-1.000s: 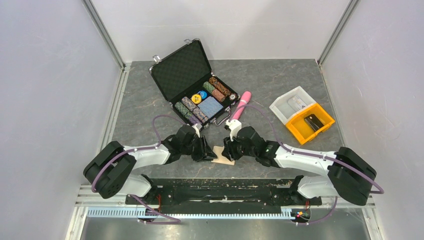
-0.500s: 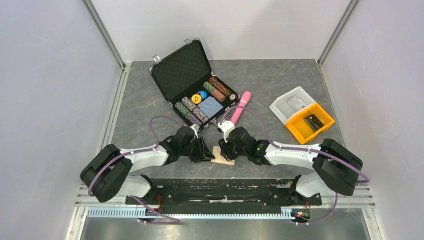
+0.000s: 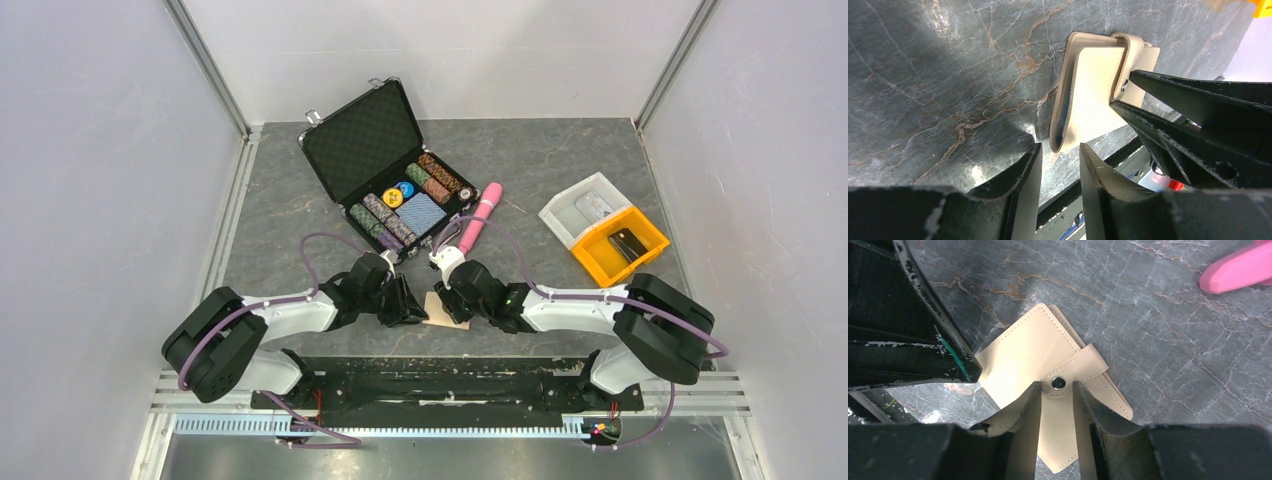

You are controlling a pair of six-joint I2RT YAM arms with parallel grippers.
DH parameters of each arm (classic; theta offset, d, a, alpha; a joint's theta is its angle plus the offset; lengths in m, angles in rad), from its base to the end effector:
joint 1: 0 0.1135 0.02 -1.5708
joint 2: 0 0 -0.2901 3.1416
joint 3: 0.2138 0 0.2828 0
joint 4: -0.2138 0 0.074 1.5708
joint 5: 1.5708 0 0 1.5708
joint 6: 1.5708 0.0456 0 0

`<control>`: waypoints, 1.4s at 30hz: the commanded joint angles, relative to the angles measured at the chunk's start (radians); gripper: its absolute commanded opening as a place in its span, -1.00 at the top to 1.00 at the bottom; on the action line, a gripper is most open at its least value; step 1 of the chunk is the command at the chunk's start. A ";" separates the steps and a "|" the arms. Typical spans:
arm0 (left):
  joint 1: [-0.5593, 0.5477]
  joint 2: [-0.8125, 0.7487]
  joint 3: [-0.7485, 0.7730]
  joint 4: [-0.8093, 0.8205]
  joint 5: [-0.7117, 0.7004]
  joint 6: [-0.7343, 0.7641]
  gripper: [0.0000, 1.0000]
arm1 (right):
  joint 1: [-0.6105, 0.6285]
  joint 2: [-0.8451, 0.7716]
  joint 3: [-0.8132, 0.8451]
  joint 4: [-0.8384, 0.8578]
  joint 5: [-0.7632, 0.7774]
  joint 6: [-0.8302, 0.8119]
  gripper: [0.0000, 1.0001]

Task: Take the credit cards out of the card holder
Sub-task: Open the card holder at the center of the board.

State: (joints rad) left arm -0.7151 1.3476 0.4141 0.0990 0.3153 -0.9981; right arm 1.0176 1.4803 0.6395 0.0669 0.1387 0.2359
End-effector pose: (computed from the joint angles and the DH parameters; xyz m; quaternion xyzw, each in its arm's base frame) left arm 0.1774 -0.1728 0.1230 -0.0740 0.9202 -0.3645 0.1221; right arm 0.1672 0.2588 0.1532 -0.3254 0.8604 0.1753 0.3510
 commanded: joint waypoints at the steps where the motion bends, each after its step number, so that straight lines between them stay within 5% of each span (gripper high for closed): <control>1: -0.001 -0.013 -0.006 0.014 -0.010 0.010 0.20 | 0.004 0.017 -0.007 -0.019 0.073 0.012 0.46; 7: -0.002 -0.012 -0.008 0.030 -0.004 0.005 0.20 | 0.006 0.003 -0.015 -0.009 0.088 0.026 1.00; 35: -0.007 -0.155 0.006 0.071 0.042 -0.078 0.19 | -0.022 -0.142 -0.040 0.019 -0.022 0.337 1.00; 42: -0.009 -0.104 -0.028 0.094 0.016 -0.066 0.00 | -0.041 -0.194 -0.086 0.075 -0.060 0.394 1.00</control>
State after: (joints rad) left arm -0.7170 1.2160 0.4080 0.1398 0.3412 -1.0363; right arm 0.9905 1.3403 0.5709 0.0727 0.1070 0.5705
